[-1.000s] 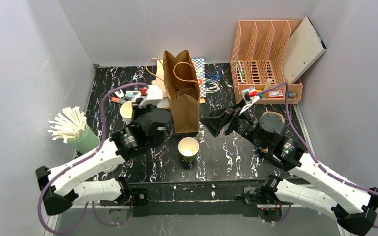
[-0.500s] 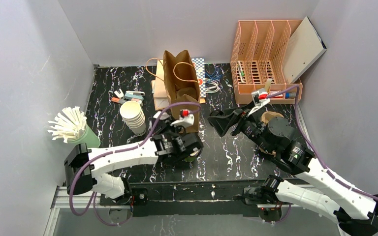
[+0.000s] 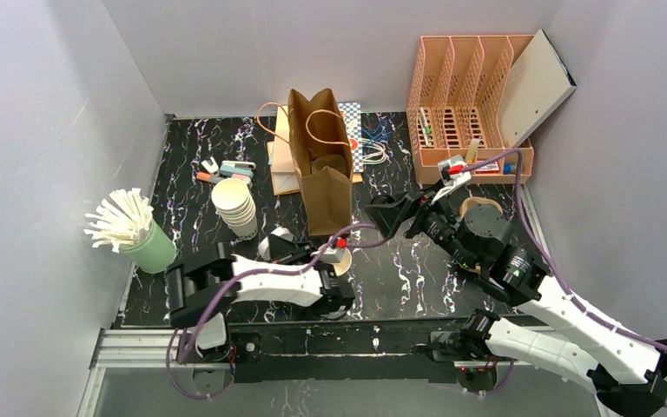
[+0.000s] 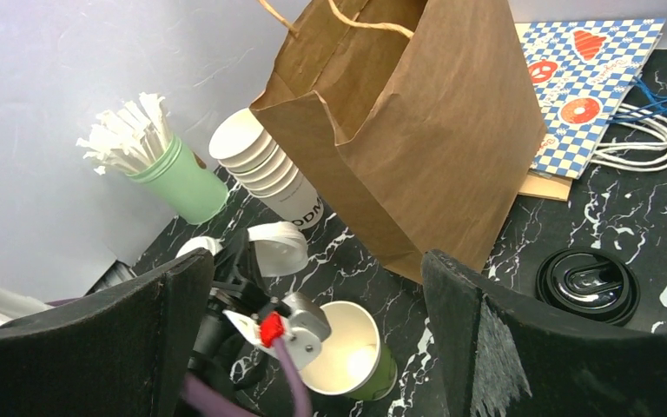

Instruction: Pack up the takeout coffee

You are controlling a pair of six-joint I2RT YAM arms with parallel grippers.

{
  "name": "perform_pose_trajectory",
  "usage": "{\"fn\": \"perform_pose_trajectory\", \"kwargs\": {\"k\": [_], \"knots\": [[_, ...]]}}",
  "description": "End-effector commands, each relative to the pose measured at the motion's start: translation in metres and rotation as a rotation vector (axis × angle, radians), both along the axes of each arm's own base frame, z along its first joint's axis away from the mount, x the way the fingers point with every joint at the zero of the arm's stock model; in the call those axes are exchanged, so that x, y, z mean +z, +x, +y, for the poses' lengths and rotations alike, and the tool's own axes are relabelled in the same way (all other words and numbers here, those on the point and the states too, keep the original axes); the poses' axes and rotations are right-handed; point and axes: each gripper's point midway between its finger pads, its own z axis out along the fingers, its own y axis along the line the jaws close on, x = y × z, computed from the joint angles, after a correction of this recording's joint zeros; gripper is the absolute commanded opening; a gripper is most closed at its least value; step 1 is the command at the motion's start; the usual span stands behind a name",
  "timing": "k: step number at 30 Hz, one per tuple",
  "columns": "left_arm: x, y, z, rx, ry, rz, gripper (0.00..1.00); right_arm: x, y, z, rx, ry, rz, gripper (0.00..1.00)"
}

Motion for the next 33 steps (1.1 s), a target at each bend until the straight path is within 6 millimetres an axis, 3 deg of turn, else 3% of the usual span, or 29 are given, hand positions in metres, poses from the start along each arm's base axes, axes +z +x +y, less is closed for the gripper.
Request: {"fn": "perform_pose_trajectory", "kwargs": {"k": [1,5,9,14,27,33], "knots": [[0.04,0.013,-0.035,-0.233,0.053,-0.253,0.0,0.021,-0.002,0.0,0.006,0.051,-0.034,0.98],[0.016,0.014,-0.035,-0.243,0.025,-0.228,0.0,0.022,-0.002,-0.004,-0.008,0.05,-0.034,0.98],[0.01,0.013,-0.031,-0.225,-0.072,-0.224,0.01,0.021,-0.001,-0.005,-0.014,0.046,-0.03,0.98],[0.003,0.014,-0.032,-0.213,-0.083,-0.211,0.14,0.019,0.0,-0.001,-0.007,0.041,-0.024,0.98],[-0.042,0.01,-0.046,-0.185,-0.091,-0.142,0.37,0.017,0.004,0.004,-0.008,0.038,-0.021,0.98],[-0.029,0.008,-0.044,-0.137,-0.249,-0.158,0.46,0.017,0.004,0.003,-0.011,0.037,-0.021,0.98]]}}
